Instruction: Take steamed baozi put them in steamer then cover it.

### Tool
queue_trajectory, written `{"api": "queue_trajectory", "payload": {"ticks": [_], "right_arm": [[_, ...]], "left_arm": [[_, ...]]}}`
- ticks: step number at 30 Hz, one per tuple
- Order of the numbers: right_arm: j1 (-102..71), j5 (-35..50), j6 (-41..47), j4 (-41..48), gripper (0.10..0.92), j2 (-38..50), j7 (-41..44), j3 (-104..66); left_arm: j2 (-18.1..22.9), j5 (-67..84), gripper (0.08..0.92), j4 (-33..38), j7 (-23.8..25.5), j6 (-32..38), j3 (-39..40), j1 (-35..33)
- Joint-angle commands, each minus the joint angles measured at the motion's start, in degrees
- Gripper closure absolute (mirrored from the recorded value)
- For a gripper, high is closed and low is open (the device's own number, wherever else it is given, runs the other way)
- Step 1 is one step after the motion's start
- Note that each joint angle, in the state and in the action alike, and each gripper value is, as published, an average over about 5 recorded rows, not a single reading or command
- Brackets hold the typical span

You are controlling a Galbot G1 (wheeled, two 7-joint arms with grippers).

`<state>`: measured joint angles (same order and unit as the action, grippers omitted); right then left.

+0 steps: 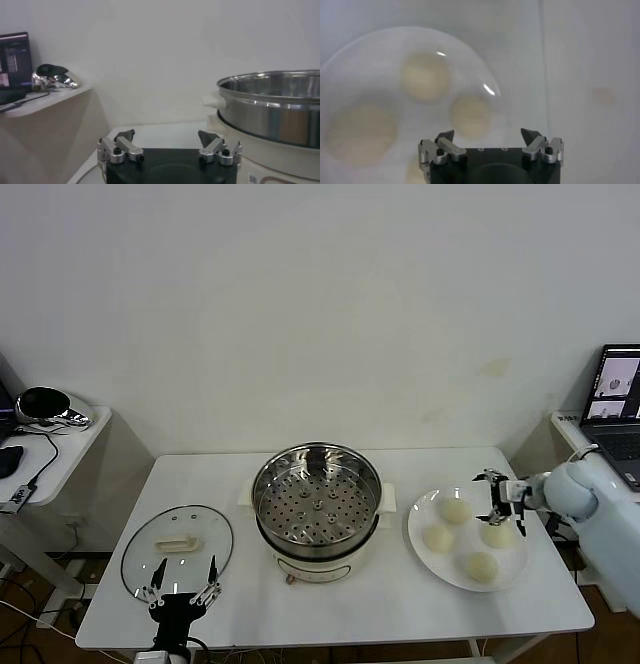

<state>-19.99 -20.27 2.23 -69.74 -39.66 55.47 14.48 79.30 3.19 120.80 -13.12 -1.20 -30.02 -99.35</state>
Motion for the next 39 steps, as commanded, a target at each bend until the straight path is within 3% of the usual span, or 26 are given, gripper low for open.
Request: {"api": "queue_trajectory", "payload": {"ticks": [1,14,23,39], "right_arm": [[9.73,0.22,-0.83,10.95,0.203,-6.02,3.68,11.1],[12.58,-4.0,-1.26,20.01,0.203,-12.27,4.66,13.18],[12.38,-5.36,-1.17,21.78,0.205,-13.69,4.98,13.15],[13.25,-3.66,-0.67,18.59,0.4,-12.04,5.11,14.74]], "left_arm": [[0.0,-0.24,0.177,-0.16,-0.06,0.03,-0.57,-0.03],[-0.04,-0.03,0.177,-0.36,0.03,0.54,-1.76,0.0],[-0.02,-0.06,0.177,-0.32,-0.01,0.77,-2.02,-0.08],[-0.22,-0.38,0.177,-0.26,-0.08,1.67,-2.0,-0.66]]}}
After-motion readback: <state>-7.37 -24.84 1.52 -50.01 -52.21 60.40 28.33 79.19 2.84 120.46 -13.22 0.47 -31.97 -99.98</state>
